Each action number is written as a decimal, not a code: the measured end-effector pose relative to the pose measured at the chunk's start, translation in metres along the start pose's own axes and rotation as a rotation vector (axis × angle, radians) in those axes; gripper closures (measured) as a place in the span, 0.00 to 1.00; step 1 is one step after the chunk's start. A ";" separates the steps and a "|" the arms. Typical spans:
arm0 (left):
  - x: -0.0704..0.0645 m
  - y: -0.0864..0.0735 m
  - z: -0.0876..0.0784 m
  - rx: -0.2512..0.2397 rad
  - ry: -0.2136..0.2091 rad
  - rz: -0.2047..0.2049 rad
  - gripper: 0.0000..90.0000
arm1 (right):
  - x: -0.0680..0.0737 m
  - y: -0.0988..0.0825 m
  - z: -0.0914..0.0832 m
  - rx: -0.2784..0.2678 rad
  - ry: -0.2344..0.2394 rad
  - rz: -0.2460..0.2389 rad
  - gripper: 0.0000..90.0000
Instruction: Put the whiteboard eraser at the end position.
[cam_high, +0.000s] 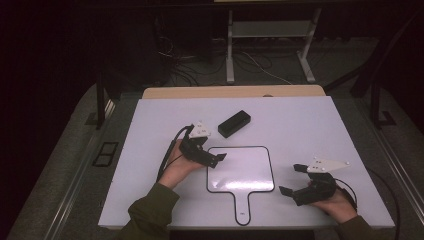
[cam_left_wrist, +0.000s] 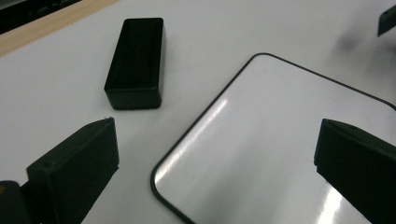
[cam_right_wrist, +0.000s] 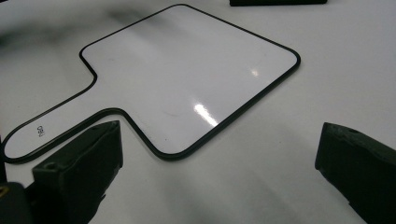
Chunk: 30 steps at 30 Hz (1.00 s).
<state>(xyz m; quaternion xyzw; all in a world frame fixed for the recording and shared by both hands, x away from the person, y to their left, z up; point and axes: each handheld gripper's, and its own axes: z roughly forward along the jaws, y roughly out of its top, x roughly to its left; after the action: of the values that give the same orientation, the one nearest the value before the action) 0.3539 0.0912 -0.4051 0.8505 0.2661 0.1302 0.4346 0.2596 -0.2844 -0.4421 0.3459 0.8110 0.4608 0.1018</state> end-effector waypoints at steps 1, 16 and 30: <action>-0.002 -0.002 -0.003 -0.001 0.001 0.001 0.00 | 0.000 0.000 0.000 0.000 0.000 -0.002 0.00; -0.022 -0.039 -0.036 -0.081 0.006 -0.026 0.00 | 0.000 0.000 -0.001 -0.009 -0.005 -0.003 0.00; -0.031 -0.071 -0.054 -0.064 -0.020 -0.059 0.00 | 0.000 0.000 -0.002 -0.012 -0.009 0.004 0.00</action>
<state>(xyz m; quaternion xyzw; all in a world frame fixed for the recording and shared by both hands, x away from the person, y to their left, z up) 0.2797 0.1443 -0.4306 0.8292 0.2824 0.1171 0.4679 0.2585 -0.2864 -0.4412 0.3492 0.8071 0.4641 0.1065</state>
